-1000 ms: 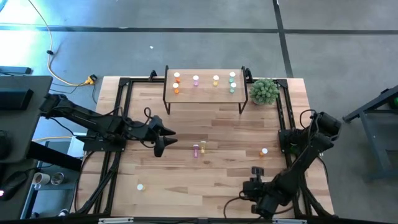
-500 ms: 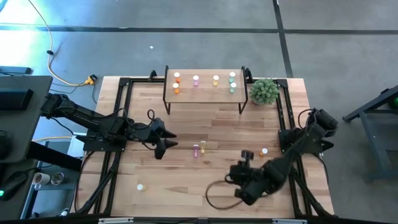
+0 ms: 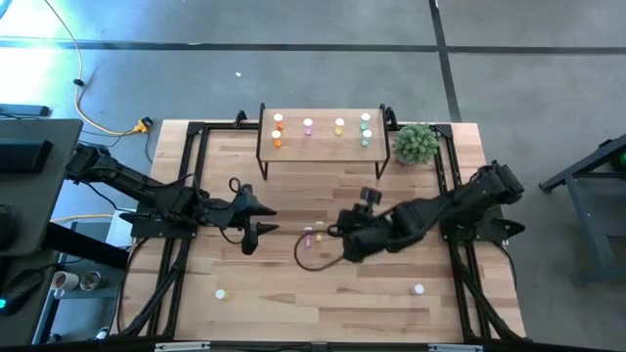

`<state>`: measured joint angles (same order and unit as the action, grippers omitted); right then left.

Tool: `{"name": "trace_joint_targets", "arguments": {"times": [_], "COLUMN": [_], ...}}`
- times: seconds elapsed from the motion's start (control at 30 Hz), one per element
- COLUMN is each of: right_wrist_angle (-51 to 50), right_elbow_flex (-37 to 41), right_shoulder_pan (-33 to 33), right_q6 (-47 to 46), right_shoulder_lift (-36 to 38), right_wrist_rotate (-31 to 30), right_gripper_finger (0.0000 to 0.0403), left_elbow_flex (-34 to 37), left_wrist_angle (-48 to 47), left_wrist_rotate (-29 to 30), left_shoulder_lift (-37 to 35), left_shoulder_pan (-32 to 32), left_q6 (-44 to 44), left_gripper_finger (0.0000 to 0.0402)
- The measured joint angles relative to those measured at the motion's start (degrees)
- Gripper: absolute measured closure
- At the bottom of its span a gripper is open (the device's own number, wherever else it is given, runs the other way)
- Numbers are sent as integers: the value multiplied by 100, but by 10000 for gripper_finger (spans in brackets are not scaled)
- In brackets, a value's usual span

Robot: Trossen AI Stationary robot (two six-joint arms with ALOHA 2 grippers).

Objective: Pick and place medicine bottles onto shelf by color
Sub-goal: Put the green pill bottle on the shelf aligned with the other green pill bottles

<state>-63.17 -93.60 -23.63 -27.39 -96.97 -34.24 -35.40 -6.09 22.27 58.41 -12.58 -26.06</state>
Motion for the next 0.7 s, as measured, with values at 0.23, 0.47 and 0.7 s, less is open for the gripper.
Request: {"name": "trace_joint_targets", "arguments": {"times": [0.23, 0.47, 0.7], "right_wrist_angle": [-3, -184, -982], "right_elbow_flex": [-501, -1200, -2006], "right_shoulder_pan": [471, 838, 1256], "right_q6": [893, 1664, 2098], "right_shoulder_lift": [0, 0, 0], "right_wrist_rotate": [20, 22, 5], "right_gripper_finger": [289, 289, 289], "left_elbow_flex": [0, 0, 0], "left_wrist_angle": [0, 78, 684], "left_wrist_rotate": [678, 714, 721], "left_shoulder_lift": [0, -26, -26], "left_shoulder_pan": [-202, -216, -208], "left_q6": [528, 781, 1455], "left_gripper_finger": [209, 209, 209]}}
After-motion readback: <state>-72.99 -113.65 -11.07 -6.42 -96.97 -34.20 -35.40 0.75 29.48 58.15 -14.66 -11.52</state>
